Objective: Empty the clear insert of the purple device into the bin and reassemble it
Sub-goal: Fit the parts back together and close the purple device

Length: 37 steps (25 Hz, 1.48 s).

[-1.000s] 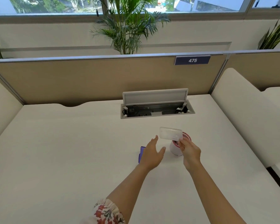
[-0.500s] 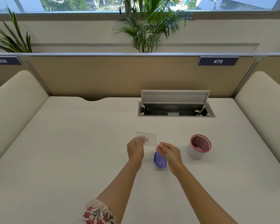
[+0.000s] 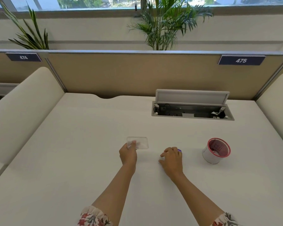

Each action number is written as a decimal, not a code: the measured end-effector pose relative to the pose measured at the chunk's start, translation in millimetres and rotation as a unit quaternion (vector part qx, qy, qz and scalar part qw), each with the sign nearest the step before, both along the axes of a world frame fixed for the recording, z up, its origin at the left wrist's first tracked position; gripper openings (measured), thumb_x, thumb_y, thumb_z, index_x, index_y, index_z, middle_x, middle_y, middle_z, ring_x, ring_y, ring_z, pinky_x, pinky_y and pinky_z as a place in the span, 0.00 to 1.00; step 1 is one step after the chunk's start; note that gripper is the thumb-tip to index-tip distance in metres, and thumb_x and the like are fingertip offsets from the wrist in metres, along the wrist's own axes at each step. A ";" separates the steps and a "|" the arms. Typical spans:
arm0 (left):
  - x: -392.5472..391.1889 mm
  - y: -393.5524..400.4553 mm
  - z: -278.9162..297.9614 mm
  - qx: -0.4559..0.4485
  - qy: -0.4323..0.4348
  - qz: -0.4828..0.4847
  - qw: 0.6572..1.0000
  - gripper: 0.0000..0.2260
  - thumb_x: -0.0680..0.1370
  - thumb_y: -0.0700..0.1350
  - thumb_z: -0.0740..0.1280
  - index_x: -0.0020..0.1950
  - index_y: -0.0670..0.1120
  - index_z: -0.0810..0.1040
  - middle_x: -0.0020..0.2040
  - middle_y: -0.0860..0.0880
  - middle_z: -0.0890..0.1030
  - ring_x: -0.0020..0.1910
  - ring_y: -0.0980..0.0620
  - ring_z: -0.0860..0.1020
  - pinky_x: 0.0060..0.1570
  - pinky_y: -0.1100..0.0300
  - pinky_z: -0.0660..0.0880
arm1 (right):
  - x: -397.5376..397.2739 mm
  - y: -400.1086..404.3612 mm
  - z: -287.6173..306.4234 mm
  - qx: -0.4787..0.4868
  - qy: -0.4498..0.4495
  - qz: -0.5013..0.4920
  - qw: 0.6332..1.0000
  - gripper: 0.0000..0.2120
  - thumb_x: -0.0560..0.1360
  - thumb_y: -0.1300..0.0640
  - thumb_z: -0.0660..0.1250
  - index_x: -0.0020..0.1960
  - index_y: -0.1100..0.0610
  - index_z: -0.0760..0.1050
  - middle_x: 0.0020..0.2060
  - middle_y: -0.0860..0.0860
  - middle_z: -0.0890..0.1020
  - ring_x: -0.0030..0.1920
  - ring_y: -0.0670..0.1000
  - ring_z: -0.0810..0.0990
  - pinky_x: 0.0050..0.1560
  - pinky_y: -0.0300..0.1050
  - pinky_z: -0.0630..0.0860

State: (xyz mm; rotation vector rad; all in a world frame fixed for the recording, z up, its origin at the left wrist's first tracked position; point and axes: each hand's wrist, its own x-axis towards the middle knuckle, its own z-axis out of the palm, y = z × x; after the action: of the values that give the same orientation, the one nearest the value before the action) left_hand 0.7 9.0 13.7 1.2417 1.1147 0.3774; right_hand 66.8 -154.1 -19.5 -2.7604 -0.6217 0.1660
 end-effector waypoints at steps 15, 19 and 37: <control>-9.2 3.0 -8.5 -0.017 -0.001 -0.010 1.000 0.06 0.79 0.48 0.68 0.47 0.47 0.81 0.45 0.48 0.84 0.50 0.47 0.82 0.57 0.46 0.78 | 0.5 3.9 -26.6 -0.094 -0.138 0.060 0.984 0.08 0.55 0.65 0.77 0.29 0.56 0.80 0.48 0.50 0.83 0.59 0.57 0.72 0.58 0.52 0.63; -7.6 -1.5 -5.7 -0.021 -0.005 -0.019 1.000 0.06 0.79 0.47 0.68 0.45 0.47 0.82 0.43 0.50 0.83 0.45 0.51 0.81 0.57 0.47 0.78 | 4.4 4.8 -30.1 -0.127 -0.153 0.102 0.975 0.06 0.56 0.63 0.76 0.28 0.58 0.80 0.48 0.53 0.84 0.58 0.57 0.69 0.56 0.55 0.63; 2.1 -22.4 -7.4 -0.046 0.002 -0.066 0.997 0.05 0.79 0.46 0.67 0.45 0.48 0.80 0.43 0.50 0.82 0.45 0.50 0.81 0.55 0.48 0.78 | 70.3 -120.6 36.6 0.275 -0.125 -0.353 0.886 0.08 0.77 0.59 0.61 0.45 0.59 0.78 0.60 0.55 0.74 0.64 0.59 0.65 0.65 0.57 0.63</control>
State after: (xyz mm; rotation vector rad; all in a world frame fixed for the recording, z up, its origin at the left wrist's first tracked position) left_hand 2.8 -13.5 6.3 1.2276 1.0361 0.2221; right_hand 137.1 -274.7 17.0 -2.2692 0.2854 -0.4633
